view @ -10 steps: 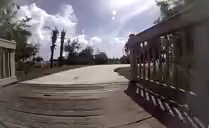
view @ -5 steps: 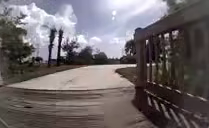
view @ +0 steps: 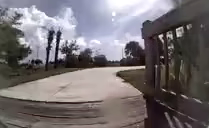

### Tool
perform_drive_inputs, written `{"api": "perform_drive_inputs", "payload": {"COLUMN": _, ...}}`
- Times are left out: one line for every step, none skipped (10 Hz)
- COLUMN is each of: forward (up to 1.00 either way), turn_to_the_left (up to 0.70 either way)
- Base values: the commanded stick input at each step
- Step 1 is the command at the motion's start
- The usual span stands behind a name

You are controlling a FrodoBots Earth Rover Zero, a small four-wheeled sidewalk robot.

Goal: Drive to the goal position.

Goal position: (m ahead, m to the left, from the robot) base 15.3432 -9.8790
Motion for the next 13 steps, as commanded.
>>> {"api": "perform_drive_inputs", "payload": {"forward": 0.85, "turn_to_the_left": 0.00}}
{"api": "perform_drive_inputs", "payload": {"forward": 0.85, "turn_to_the_left": 0.00}}
{"api": "perform_drive_inputs", "payload": {"forward": 0.85, "turn_to_the_left": 0.00}}
{"api": "perform_drive_inputs", "payload": {"forward": 0.85, "turn_to_the_left": 0.00}}
{"api": "perform_drive_inputs", "payload": {"forward": 0.85, "turn_to_the_left": 0.00}}
{"api": "perform_drive_inputs", "payload": {"forward": 0.85, "turn_to_the_left": 0.00}}
{"api": "perform_drive_inputs", "payload": {"forward": 0.85, "turn_to_the_left": 0.00}}
{"api": "perform_drive_inputs", "payload": {"forward": 0.85, "turn_to_the_left": 0.12}}
{"api": "perform_drive_inputs", "payload": {"forward": 0.85, "turn_to_the_left": 0.34}}
{"api": "perform_drive_inputs", "payload": {"forward": 0.85, "turn_to_the_left": 0.34}}
{"api": "perform_drive_inputs", "payload": {"forward": 0.85, "turn_to_the_left": 0.00}}
{"api": "perform_drive_inputs", "payload": {"forward": 0.85, "turn_to_the_left": 0.00}}
{"api": "perform_drive_inputs", "payload": {"forward": 0.85, "turn_to_the_left": 0.00}}
